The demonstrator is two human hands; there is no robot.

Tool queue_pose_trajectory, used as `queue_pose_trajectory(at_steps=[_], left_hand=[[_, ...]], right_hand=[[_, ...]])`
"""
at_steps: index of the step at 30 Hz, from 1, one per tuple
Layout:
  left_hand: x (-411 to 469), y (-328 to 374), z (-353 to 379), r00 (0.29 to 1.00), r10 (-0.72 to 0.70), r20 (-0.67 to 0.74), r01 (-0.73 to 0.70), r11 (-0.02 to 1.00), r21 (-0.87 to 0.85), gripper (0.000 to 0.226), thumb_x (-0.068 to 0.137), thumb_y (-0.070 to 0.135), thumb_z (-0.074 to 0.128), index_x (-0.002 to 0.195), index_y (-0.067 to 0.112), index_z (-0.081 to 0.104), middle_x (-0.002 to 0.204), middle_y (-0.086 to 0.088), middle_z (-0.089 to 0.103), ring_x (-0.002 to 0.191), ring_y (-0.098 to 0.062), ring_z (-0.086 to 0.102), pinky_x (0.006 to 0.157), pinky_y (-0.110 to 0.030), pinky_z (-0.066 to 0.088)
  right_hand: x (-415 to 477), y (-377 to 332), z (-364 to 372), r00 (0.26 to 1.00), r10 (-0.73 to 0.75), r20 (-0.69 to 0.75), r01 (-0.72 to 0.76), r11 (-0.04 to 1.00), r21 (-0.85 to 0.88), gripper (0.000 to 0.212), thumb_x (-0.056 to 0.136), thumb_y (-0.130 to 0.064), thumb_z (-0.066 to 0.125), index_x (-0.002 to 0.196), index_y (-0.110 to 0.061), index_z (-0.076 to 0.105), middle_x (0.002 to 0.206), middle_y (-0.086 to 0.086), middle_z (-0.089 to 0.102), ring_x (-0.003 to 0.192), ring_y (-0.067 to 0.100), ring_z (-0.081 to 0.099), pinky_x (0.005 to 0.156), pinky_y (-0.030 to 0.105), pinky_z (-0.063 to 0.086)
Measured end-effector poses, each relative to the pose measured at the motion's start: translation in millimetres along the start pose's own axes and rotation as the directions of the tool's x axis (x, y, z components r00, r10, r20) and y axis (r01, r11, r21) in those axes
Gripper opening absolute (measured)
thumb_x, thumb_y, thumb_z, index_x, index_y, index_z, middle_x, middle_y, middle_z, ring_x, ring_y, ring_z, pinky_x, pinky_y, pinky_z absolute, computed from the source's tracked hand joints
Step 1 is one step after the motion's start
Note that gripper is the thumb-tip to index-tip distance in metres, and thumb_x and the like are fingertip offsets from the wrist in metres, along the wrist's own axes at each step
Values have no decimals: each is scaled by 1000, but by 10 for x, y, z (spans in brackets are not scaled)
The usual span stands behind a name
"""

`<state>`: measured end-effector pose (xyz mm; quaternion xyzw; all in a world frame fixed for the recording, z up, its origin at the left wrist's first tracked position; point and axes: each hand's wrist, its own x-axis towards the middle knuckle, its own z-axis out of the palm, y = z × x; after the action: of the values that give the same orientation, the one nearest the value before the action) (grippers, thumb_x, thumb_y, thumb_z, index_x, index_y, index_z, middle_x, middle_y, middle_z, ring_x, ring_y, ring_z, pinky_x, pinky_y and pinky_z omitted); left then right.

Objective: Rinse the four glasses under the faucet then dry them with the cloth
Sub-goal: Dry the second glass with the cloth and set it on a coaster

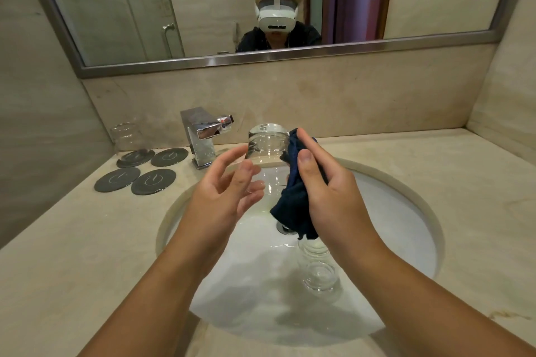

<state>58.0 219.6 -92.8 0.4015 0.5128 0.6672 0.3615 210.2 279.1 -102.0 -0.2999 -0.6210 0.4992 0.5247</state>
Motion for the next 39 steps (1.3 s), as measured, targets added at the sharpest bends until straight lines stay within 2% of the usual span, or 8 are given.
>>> queue_pose_trajectory(at_steps=[7, 12, 15, 18, 22, 28, 34, 39], left_hand=[[-32, 0, 10, 999, 36, -14, -36, 998, 48, 67, 64, 60, 87, 123, 41, 62, 115, -6, 79, 100, -18, 79, 91, -31, 63], [6, 0, -36, 997, -39, 72, 44, 997, -69, 70, 79, 53, 81, 141, 24, 61, 123, -11, 77, 104, -25, 75, 91, -32, 62], [21, -26, -39, 996, -23, 92, 21, 1000, 22, 73, 75, 61, 68, 143, 32, 62, 119, 2, 78, 103, -11, 71, 97, -31, 58], [19, -35, -30, 997, 10, 73, -18, 993, 117, 61, 75, 63, 66, 131, 38, 69, 113, 12, 76, 98, -2, 70, 93, -27, 56], [34, -17, -20, 1000, -11, 12, 11, 998, 65, 39, 95, 38, 66, 132, 28, 66, 120, -6, 75, 104, -21, 74, 95, -31, 61], [11, -46, -39, 998, 24, 51, -33, 983, 179, 76, 80, 56, 76, 146, 23, 61, 120, 6, 78, 108, -11, 76, 91, -25, 61], [-4, 6, -31, 997, -35, 71, 37, 999, -28, 73, 78, 51, 88, 139, 22, 61, 122, -8, 78, 107, -24, 75, 90, -29, 62], [21, -40, -13, 997, -32, 63, 29, 999, 42, 69, 71, 62, 71, 132, 30, 62, 116, 3, 80, 114, -21, 73, 101, -36, 57]], right_hand=[[-12, 13, 21, 998, -48, 41, 52, 993, -105, 39, 110, -36, 52, 147, -49, 55, 133, -40, 57, 120, -29, 48, 91, -2, 38], [35, 14, 11, 999, 42, 35, -43, 998, 46, 38, 111, -42, 50, 148, -42, 59, 144, -22, 64, 136, -3, 56, 117, 30, 45], [37, 23, 19, 998, 65, 7, -65, 996, 60, 39, 110, -41, 53, 149, -41, 59, 145, -22, 63, 136, -2, 56, 119, 34, 45], [30, 28, 14, 998, 66, -12, -66, 997, 43, 39, 110, -41, 53, 148, -42, 59, 145, -24, 62, 134, -6, 56, 115, 28, 46], [10, 13, 13, 1000, 28, 13, -27, 999, -45, 39, 109, -41, 53, 147, -48, 57, 141, -32, 60, 123, -24, 51, 91, 1, 44], [-10, 42, 29, 997, -49, 55, 57, 987, -152, 43, 110, -33, 54, 151, -44, 52, 128, -44, 52, 114, -36, 44, 90, -5, 34], [52, 49, 15, 999, 38, 36, -40, 998, 50, 37, 109, -47, 52, 146, -46, 60, 143, -24, 64, 136, -1, 57, 118, 36, 45], [56, 67, 19, 998, 61, 4, -62, 996, 58, 41, 102, -54, 56, 143, -51, 60, 145, -22, 64, 138, 7, 58, 118, 40, 47]])
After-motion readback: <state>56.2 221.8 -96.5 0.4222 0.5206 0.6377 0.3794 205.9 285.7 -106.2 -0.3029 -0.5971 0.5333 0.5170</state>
